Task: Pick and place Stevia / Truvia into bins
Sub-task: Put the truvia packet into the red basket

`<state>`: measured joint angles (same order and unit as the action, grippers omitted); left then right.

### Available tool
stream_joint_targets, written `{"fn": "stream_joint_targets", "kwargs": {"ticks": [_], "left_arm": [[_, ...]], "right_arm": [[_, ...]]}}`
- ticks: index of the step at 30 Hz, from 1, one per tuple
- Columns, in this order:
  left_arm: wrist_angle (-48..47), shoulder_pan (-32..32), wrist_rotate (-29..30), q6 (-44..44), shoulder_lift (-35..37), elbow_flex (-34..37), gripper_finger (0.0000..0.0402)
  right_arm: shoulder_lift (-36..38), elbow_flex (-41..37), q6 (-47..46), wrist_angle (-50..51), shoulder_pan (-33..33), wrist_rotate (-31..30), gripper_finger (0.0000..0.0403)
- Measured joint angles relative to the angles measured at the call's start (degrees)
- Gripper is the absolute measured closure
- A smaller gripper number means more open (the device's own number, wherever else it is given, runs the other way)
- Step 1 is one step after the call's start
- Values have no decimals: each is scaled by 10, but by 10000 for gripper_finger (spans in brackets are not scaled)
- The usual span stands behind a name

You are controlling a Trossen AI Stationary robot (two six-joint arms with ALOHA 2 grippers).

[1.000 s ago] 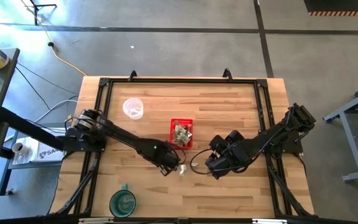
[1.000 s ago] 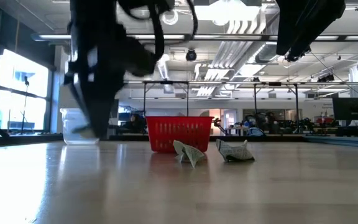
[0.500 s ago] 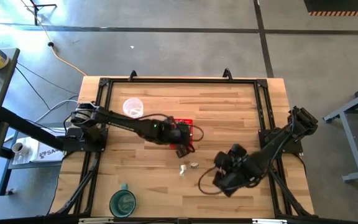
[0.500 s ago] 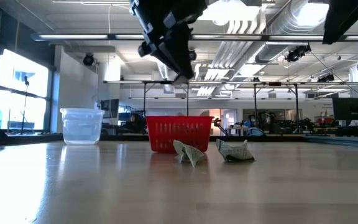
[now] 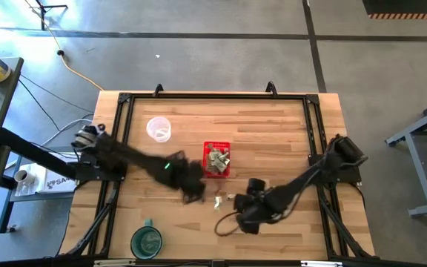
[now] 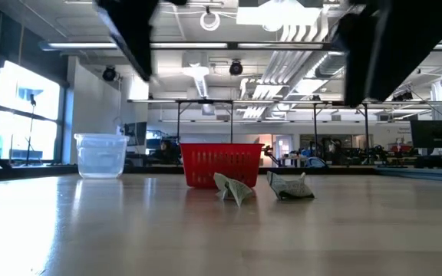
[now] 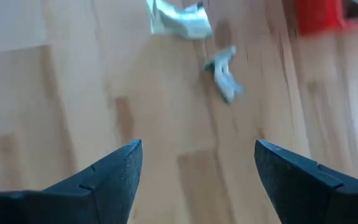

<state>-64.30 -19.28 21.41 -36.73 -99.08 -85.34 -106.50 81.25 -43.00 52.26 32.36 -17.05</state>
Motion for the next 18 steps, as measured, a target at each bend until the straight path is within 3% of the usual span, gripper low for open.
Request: {"fn": "stream_joint_targets", "kwargs": {"ticks": [4, 10, 14, 18], "left_arm": [[-90, -101, 45, -124, 13, 4, 130], [-128, -212, 29, -347, 24, 62, 164], [-128, -260, 10, -451, 22, 97, 167], [-125, -289, -6, -507, 23, 117, 168]], "right_arm": [[-27, 0, 111, -55, -42, 26, 103], [-58, 0, 241, -77, -101, 99, 103], [-90, 0, 288, -88, -130, 170, 103], [-114, 0, 288, -88, -151, 190, 111]]}}
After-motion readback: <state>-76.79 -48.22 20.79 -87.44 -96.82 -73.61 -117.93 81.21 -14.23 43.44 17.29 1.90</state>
